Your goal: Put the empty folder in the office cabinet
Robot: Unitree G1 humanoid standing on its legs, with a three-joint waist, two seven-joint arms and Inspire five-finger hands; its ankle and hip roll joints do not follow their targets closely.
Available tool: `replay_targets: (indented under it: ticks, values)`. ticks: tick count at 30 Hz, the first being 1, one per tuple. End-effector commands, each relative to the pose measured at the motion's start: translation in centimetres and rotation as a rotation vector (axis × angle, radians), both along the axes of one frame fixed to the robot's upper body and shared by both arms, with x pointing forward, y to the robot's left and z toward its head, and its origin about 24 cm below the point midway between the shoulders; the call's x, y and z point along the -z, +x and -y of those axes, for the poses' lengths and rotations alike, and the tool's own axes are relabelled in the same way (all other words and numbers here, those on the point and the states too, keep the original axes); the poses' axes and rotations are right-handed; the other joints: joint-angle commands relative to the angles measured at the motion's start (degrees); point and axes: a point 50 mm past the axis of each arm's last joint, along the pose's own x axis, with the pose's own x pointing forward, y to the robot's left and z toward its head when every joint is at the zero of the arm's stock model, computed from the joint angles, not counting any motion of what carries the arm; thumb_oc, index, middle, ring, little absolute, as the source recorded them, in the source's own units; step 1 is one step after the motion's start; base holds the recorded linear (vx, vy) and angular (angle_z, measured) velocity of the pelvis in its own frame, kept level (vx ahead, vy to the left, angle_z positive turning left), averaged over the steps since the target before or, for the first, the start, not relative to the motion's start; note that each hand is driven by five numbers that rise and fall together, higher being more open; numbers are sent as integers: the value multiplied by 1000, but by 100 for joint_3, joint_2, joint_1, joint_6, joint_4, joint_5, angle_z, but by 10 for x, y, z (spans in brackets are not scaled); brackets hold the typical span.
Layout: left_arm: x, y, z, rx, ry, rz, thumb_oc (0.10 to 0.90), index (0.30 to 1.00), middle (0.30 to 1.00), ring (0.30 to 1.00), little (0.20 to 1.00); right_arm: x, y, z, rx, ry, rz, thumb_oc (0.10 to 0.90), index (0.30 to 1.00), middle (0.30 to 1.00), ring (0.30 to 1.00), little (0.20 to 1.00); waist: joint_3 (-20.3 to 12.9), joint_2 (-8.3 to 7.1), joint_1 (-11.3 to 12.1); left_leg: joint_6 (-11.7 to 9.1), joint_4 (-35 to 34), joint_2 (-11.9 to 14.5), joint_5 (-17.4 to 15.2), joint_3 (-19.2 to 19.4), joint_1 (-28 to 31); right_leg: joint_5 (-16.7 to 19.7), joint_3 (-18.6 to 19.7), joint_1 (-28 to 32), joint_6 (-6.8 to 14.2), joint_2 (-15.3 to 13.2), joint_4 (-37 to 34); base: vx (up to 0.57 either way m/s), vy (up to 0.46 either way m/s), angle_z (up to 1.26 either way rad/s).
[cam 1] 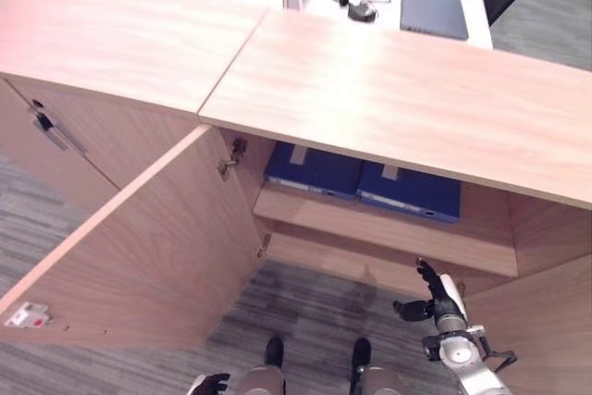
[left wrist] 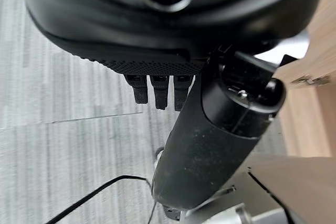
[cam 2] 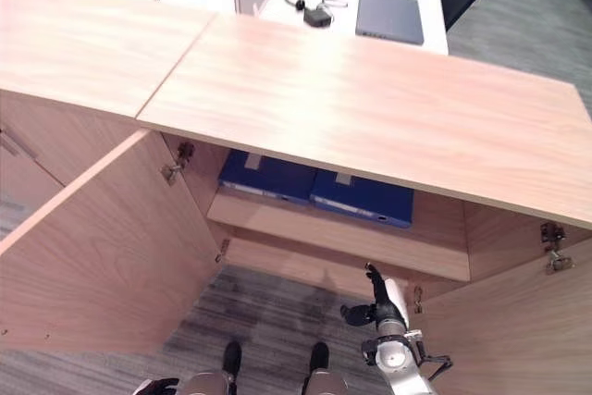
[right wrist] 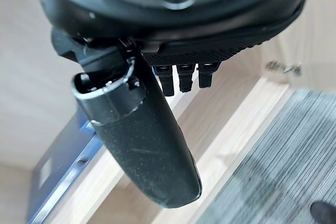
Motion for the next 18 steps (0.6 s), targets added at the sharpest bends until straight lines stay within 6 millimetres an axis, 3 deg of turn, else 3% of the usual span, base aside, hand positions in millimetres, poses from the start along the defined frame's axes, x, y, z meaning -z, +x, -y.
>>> replay_targets:
  ticks: [1, 2, 4, 5, 6, 8, 10, 13, 14, 15, 18]
  values:
    - [-27, 87, 47, 22, -178, 376, 800, 900, 900, 900, 900, -21, 19, -4, -33, 94, 140, 800, 900, 900, 900, 900, -331, 261, -69, 100, -396, -20, -207, -543, 97, -745, 1262, -86, 309, 618, 1064, 12, 5, 69]
    - [-33, 95, 45, 27, -172, 413, 800, 900, 900, 900, 900, -14, 13, -6, -30, 132, 110, 800, 900, 900, 900, 900, -350, 226, -19, 76, -322, -122, -144, -682, -8, -892, 1432, 15, 186, 769, 879, 3, 3, 83]
    - [-34, 97, 43, 29, -163, 424, 800, 900, 900, 900, 900, -10, 9, -6, -25, 151, 95, 800, 900, 900, 900, 900, -398, 194, -7, 66, -318, -195, -135, -800, -43, -962, 1375, 152, 79, 766, 690, 24, -36, 116]
    - [-29, 78, 19, -2, -159, 352, 800, 900, 900, 900, 900, -12, 7, 0, -32, 163, 91, 800, 900, 900, 900, 900, -452, 238, 64, 37, -343, -226, -96, -865, -77, -1021, 1340, 243, 9, 756, 552, 6, -71, 121]
    - [-36, 74, -1, -26, -128, 406, 800, 900, 900, 900, 900, -10, 2, 4, -10, 172, 94, 800, 900, 900, 900, 900, -463, 253, 91, -11, -346, -267, -42, -1012, -116, -1039, 1277, 357, -29, 764, 401, -9, -52, 84]
    - [-38, 70, -9, -58, -121, 415, 800, 900, 900, 900, 900, -12, 2, 4, -25, 186, 105, 800, 900, 900, 900, 900, -453, 295, 147, -103, -346, -268, 61, -1143, -182, -1065, 1294, 380, -68, 817, 317, -88, -76, 51]
    - [-63, 108, -12, -170, -185, 600, 800, 900, 900, 900, 900, -9, -1, 1, -32, 221, 85, 800, 900, 900, 900, 900, -459, 357, 253, -307, -407, -246, 276, -1389, -401, -1095, 982, 450, -156, 862, 120, -172, -184, 93]
    - [-74, 107, -13, -123, -206, 682, 800, 900, 900, 900, 900, -14, 5, 6, -47, 205, 111, 800, 900, 900, 900, 900, -372, 473, 367, -491, -424, -209, 522, -1508, -728, -1100, 588, 504, -217, 844, -41, -201, -110, 124]
    - [-77, 109, -6, -99, -217, 704, 800, 900, 900, 900, 900, -14, 3, 7, -60, 194, 106, 800, 900, 900, 900, 900, -319, 486, 389, -525, -400, -167, 553, -1392, -836, -1083, 485, 526, -218, 819, -73, -205, -20, 89]
    - [-80, 113, 4, -85, -251, 726, 800, 900, 900, 900, 900, -14, 5, 9, -66, 179, 103, 800, 900, 900, 900, 900, -221, 461, 373, -535, -281, -58, 481, -966, -941, -1090, 334, 551, -209, 715, -66, -237, 50, 90]
    - [-87, 119, 16, -87, -312, 776, 800, 900, 900, 900, 900, -14, 10, 6, -80, 162, 94, 800, 900, 900, 900, 900, -202, 398, 302, -329, 88, 593, 313, 599, -928, -869, -108, 477, -142, 438, -202, -237, 70, 63]
